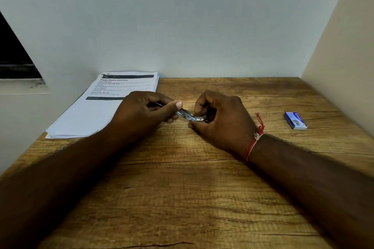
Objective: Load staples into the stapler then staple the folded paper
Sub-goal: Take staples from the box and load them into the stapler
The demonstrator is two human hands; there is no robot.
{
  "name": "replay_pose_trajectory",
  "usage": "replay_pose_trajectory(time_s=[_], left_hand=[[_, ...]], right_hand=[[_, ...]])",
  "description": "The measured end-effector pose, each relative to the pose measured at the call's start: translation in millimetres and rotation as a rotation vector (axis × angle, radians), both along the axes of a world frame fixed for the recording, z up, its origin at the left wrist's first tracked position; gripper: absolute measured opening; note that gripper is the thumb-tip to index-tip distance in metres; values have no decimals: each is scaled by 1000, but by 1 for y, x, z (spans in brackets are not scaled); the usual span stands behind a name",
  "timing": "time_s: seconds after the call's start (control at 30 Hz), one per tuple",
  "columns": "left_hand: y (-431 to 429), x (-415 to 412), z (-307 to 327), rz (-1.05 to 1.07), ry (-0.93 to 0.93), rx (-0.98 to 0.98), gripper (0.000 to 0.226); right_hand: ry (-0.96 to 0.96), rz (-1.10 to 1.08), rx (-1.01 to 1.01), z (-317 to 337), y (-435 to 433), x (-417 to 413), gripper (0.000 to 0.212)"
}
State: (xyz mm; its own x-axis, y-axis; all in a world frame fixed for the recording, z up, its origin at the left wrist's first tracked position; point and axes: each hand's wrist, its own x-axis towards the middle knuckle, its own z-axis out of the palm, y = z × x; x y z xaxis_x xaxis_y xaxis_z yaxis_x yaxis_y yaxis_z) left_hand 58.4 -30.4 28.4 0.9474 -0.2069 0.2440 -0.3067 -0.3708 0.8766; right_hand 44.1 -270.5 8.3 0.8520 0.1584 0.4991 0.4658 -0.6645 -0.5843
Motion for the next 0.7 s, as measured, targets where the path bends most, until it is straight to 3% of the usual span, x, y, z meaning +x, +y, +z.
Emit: replay_pose_trajectory(time_s=[0.23, 0.43, 0.7], left_hand=[[3, 5, -2, 45, -19, 32, 15], [5, 9, -3, 15, -56, 106, 7], [6, 13, -11, -26, -137, 111, 25]], right_hand=[[134, -11, 100, 5, -13, 2, 14], [245, -41, 106, 4, -21, 12, 32], [220, 7, 265, 2, -23, 16, 39]])
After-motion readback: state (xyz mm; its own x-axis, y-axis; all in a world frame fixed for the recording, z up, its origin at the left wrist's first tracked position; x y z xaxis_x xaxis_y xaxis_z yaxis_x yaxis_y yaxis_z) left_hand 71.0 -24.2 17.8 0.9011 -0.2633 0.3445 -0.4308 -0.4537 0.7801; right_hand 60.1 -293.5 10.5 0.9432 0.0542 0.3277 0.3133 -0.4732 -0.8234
